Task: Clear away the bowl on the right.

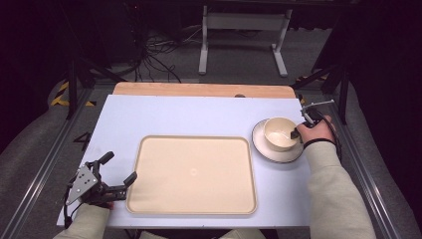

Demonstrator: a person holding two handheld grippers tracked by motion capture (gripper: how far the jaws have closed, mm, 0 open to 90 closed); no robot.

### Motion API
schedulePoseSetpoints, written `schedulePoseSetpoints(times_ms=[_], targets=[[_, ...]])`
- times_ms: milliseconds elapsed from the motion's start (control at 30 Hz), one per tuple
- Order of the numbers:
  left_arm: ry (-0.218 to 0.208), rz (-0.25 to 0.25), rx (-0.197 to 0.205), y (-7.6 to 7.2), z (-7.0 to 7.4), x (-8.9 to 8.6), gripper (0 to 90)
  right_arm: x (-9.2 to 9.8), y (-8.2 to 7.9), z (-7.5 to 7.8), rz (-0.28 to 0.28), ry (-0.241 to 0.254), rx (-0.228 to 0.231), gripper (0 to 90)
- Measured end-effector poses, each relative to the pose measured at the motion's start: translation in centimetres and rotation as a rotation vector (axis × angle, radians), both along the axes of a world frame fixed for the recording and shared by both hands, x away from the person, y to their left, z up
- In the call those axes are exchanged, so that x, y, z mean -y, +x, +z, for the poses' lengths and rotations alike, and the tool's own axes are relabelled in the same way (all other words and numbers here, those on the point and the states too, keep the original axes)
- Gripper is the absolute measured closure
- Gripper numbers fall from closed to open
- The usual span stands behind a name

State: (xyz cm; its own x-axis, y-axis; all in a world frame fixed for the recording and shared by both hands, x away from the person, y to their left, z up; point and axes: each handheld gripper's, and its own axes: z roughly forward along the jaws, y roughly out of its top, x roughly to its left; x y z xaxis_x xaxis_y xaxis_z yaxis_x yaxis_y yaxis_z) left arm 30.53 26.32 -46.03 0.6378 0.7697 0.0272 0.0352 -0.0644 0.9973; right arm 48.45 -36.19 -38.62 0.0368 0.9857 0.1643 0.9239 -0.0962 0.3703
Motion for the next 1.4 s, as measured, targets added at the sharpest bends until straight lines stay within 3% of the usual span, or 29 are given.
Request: schedulePoseSetpoints(times_ms=[333, 633, 867, 1400], targets=[[0.000, 0.001, 0.000, 0.0, 0.0, 0.0, 0.1, -0.9, -0.6, 1.0, -0.008, -0.047, 0.034, 83.6], [0.001, 0.002, -0.001, 0.0, 0.0, 0.0, 0.1, -1.3, -1.9, 2.9, -0.009, -0.013, 0.067, 83.5], [0.001, 0.001, -0.001, 0.0, 0.0, 0.0, 0.1, -2.0, -2.7, 3.7, 0.006, -0.033, 0.067, 82.8], [0.001, 0.001, -0.001, 0.0, 0.0, 0.0, 0.1, -5.0, -5.2, 6.6, 0.114, -0.020, 0.093, 82.7]])
